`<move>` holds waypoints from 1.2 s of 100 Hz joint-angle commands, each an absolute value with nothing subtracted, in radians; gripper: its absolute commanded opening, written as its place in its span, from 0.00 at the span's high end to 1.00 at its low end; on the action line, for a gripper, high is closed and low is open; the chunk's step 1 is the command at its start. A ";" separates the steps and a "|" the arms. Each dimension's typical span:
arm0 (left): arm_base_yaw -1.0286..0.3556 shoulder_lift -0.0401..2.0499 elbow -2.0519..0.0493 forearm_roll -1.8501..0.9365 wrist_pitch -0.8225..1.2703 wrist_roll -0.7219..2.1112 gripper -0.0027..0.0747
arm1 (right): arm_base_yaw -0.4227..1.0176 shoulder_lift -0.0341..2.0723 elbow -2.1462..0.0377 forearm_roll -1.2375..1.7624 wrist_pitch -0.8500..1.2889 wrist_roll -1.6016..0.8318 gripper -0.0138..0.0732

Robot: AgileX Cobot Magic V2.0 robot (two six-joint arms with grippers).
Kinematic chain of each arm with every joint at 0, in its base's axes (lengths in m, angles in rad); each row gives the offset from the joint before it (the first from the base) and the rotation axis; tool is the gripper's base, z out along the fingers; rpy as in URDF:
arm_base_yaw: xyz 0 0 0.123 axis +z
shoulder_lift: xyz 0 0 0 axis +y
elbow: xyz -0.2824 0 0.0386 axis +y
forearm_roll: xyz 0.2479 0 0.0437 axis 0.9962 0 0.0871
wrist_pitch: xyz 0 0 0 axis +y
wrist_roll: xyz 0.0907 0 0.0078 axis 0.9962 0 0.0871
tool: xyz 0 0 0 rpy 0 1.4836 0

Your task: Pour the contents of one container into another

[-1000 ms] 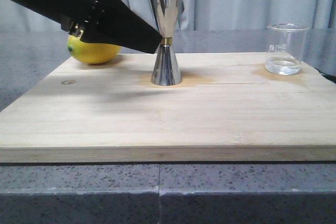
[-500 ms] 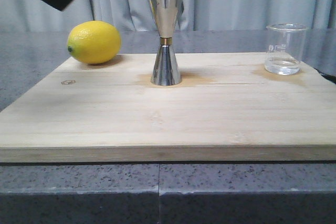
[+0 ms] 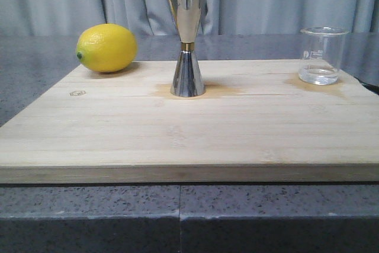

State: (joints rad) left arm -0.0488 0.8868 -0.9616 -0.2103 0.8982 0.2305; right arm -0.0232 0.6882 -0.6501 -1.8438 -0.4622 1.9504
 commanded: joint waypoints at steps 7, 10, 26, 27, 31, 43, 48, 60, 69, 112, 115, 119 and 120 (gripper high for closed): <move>0.031 0.792 -0.905 -0.225 0.800 0.194 0.43 | -0.031 0.614 -0.641 -1.861 -0.422 1.955 0.34; 0.039 0.776 -0.891 -0.223 0.787 0.194 0.44 | -0.031 0.603 -0.636 -1.861 -0.422 1.955 0.35; 0.051 0.739 -0.845 -0.216 0.744 0.194 0.47 | -0.031 0.580 -0.616 -1.861 -0.396 1.966 0.48; 0.051 0.737 -0.844 -0.216 0.742 0.194 0.47 | -0.031 0.578 -0.613 -1.861 -0.392 1.968 0.48; 0.051 0.737 -0.843 -0.216 0.742 0.194 0.48 | -0.031 0.578 -0.607 -1.861 -0.367 1.975 0.53; 0.051 0.739 -0.843 -0.216 0.733 0.195 0.49 | -0.031 0.578 -0.583 -1.861 -0.312 1.975 0.66; 0.051 0.739 -0.843 -0.214 0.730 0.196 0.49 | -0.031 0.578 -0.576 -1.861 -0.285 1.975 0.70; 0.051 0.739 -0.843 -0.212 0.729 0.196 0.49 | -0.031 0.578 -0.557 -1.861 -0.218 1.975 0.78; 0.051 0.739 -0.843 -0.212 0.729 0.196 0.52 | -0.031 0.578 -0.557 -1.861 -0.207 1.975 0.88; 0.051 0.739 -0.843 -0.210 0.677 0.196 0.99 | -0.031 0.578 -0.557 -1.861 -0.184 1.975 0.92; 0.051 0.739 -0.843 -0.210 0.677 0.196 0.99 | -0.031 0.578 -0.557 -1.861 -0.184 1.975 0.92; 0.051 0.739 -0.843 -0.210 0.677 0.196 0.99 | -0.031 0.578 -0.557 -1.861 -0.184 1.975 0.92; 0.051 0.739 -0.843 -0.210 0.677 0.196 0.99 | -0.031 0.578 -0.557 -1.861 -0.184 1.975 0.92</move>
